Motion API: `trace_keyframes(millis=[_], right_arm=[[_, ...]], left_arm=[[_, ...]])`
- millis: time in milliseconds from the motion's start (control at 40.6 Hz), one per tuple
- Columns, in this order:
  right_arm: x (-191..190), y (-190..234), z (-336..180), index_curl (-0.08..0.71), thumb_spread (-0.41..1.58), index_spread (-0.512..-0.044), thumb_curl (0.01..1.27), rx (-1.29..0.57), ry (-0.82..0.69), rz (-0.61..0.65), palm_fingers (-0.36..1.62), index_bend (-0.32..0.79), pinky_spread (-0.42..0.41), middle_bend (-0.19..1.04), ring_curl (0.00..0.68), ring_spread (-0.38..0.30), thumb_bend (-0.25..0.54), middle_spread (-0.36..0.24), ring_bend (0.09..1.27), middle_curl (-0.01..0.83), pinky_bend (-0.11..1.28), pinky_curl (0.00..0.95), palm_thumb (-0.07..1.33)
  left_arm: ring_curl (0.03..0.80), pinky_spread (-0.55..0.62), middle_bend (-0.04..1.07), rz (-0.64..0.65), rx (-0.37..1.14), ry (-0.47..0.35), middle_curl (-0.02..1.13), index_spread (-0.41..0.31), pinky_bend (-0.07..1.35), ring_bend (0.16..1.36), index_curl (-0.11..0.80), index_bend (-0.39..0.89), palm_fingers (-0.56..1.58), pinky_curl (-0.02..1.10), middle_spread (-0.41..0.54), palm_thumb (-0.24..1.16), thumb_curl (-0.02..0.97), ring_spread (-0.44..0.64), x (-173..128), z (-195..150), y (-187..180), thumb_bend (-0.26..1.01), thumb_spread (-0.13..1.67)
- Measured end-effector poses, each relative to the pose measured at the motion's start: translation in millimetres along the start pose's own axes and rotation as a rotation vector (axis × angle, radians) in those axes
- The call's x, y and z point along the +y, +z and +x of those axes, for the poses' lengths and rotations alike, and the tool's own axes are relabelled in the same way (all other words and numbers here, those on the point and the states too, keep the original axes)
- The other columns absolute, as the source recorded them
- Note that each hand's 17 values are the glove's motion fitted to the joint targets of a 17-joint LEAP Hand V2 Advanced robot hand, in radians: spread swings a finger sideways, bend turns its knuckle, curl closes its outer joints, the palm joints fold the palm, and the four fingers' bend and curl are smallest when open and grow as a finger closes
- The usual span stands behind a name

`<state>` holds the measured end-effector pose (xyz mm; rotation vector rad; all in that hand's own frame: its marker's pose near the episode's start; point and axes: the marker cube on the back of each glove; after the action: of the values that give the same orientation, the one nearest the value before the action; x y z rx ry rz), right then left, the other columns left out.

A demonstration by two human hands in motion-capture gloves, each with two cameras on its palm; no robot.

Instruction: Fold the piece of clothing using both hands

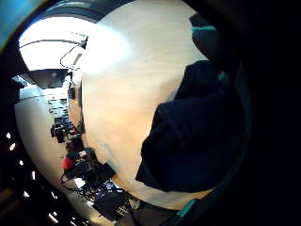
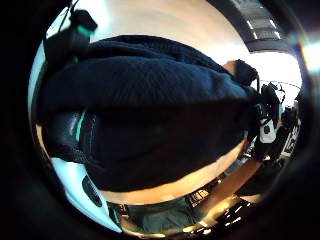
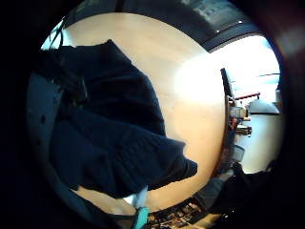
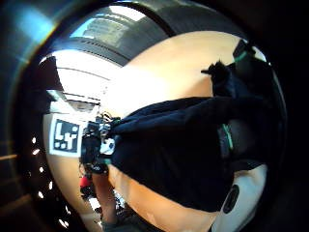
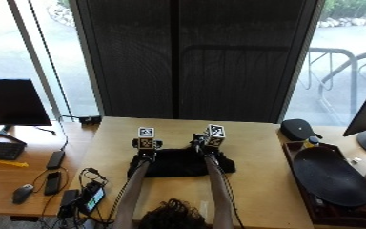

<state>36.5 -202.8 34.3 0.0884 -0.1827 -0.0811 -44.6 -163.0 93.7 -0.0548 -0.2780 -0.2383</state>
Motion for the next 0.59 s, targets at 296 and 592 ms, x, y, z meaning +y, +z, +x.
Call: trace_keyframes(millis=[296,592], right_arm=[[94,-60,88,0.285,1.16,-0.236,0.36,0.103,0.58,0.196,0.52,0.09,0.042,0.15,0.419,-0.039,-0.039,-0.029,0.46,0.414,0.61,0.435,0.96],[153,-21,131,0.213,1.22,-0.156,0.34,-0.048,0.828,-0.179,0.33,0.05,0.155,0.17,0.391,0.109,-0.035,0.121,0.47,0.366,0.77,0.439,0.76]], left_arm=[[0.42,0.17,0.38,0.195,0.084,0.029,0.49,-0.172,0.33,0.61,0.389,0.08,0.6,0.15,-0.223,0.72,0.331,-0.18,56,-6,-31,-0.02,1.27],[0.383,0.16,0.28,-0.046,0.211,0.143,0.45,-0.173,0.34,0.52,0.38,0.16,0.63,0.21,-0.176,0.53,0.303,-0.09,73,13,37,-0.04,1.24]])
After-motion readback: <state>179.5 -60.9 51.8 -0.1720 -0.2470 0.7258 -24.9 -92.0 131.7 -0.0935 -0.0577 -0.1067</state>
